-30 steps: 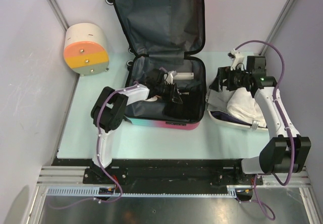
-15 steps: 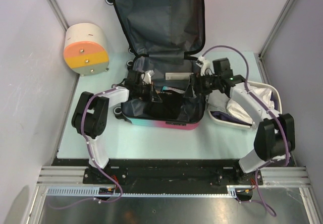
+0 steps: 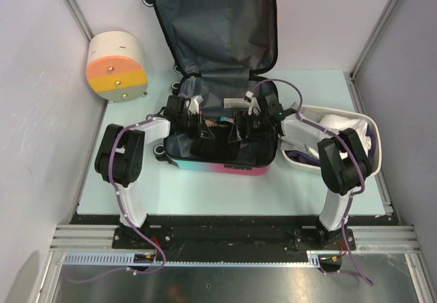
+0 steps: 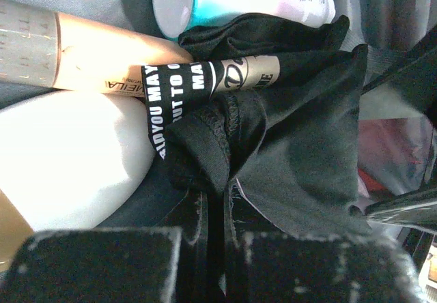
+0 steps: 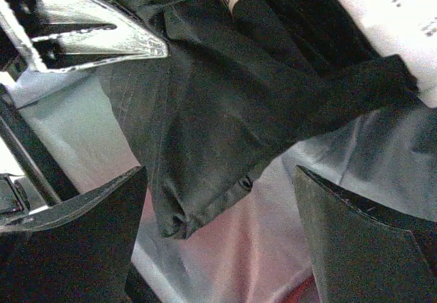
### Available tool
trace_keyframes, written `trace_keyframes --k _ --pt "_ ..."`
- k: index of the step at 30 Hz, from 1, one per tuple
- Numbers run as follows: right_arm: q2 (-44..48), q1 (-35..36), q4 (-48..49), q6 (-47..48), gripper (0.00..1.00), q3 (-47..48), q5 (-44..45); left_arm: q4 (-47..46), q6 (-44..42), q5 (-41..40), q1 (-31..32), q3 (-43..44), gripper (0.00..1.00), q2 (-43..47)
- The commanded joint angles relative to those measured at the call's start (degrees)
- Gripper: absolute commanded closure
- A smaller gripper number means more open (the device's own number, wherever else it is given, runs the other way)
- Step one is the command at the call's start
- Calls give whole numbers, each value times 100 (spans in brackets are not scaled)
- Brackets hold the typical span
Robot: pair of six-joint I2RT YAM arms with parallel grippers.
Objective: Open, take out, and arrange the luggage
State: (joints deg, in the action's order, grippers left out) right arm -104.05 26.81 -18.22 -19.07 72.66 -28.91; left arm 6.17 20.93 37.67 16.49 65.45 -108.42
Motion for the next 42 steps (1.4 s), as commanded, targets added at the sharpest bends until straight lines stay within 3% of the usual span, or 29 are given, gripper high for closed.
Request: trace_keyframes --k 1,10,13,16,18,19,20,23,25,26,33,38,42 --pt "-300 140 415 -466 9 99 95 6 -63 179 30 82 100 190" --pt "-1099 202 608 -676 12 608 -27 -46 -19 258 152 29 100 102" --pt "-1240 237 749 -817 23 749 -246 -72 -1 293 232 47 100 102" --pt "-1206 237 723 -783 48 863 -361 -73 -1 337 293 56 100 154" --pt "-1013 185 662 -747 78 881 -344 -73 -71 373 285 47 93 225" --pt "-951 158 575 -730 89 881 -326 -90 -167 416 250 47 86 338" --pt "-759 106 522 -625 100 881 -326 -73 -211 417 215 -5 62 400" --pt "-442 18 232 -422 100 881 -370 -2 -344 426 13 -137 35 716" --pt "-99 -88 39 -369 100 881 -510 172 -501 312 -128 -147 25 875" --pt "6 -123 -41 -326 100 881 -572 217 -563 268 -155 -138 0 1023" --pt "1009 -562 -1199 297 100 881 -1134 613 -906 -102 -234 -68 0 1306" --pt "1554 -1492 -2132 974 100 916 -1670 824 -1099 -164 -234 99 0 1262" --pt "1756 -2345 -3448 1879 100 1276 -1662 956 -1187 -76 -234 205 0 1236"
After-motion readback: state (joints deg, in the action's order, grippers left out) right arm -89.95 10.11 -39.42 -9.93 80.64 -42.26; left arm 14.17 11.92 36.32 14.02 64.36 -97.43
